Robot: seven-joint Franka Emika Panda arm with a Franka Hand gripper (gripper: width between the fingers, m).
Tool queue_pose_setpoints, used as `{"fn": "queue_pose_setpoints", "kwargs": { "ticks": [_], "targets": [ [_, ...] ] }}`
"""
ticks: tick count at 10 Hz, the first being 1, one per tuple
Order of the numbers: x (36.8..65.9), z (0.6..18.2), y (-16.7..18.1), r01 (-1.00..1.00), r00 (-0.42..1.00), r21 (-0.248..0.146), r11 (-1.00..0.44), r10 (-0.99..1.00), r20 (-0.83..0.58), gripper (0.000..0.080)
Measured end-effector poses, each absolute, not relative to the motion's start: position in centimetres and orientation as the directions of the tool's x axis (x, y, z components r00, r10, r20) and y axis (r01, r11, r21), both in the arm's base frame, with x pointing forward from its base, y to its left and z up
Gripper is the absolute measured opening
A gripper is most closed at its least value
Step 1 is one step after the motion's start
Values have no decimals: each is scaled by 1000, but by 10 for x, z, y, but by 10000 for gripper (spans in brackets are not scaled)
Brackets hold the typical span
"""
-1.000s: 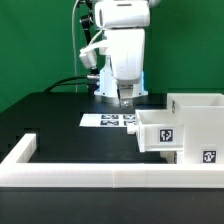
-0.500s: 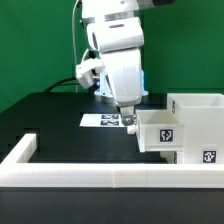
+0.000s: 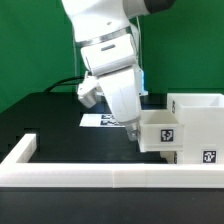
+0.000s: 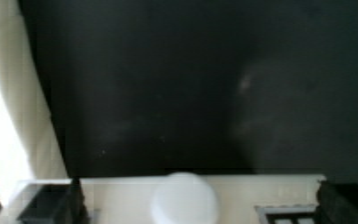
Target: Assemble drawer
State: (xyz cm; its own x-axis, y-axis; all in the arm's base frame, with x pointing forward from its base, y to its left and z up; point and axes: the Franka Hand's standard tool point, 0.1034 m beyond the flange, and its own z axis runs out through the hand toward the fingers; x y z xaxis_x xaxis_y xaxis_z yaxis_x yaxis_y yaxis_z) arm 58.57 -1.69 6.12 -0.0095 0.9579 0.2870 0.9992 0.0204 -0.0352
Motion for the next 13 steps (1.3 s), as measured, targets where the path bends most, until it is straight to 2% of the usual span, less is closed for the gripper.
{"fn": "queue_pose_setpoints", "kwargs": {
  "ticks": [3,7,10,13],
  "targets": [
    [587,62,12,998,38,-57,-23,961,273,649],
    [586,60,7,998,41,-58,-26,961,272,649],
    [585,61,33,998,19,-59,-2,961,277,649],
    [586,63,37,998,24,-60,-8,962,271,649]
  ]
}}
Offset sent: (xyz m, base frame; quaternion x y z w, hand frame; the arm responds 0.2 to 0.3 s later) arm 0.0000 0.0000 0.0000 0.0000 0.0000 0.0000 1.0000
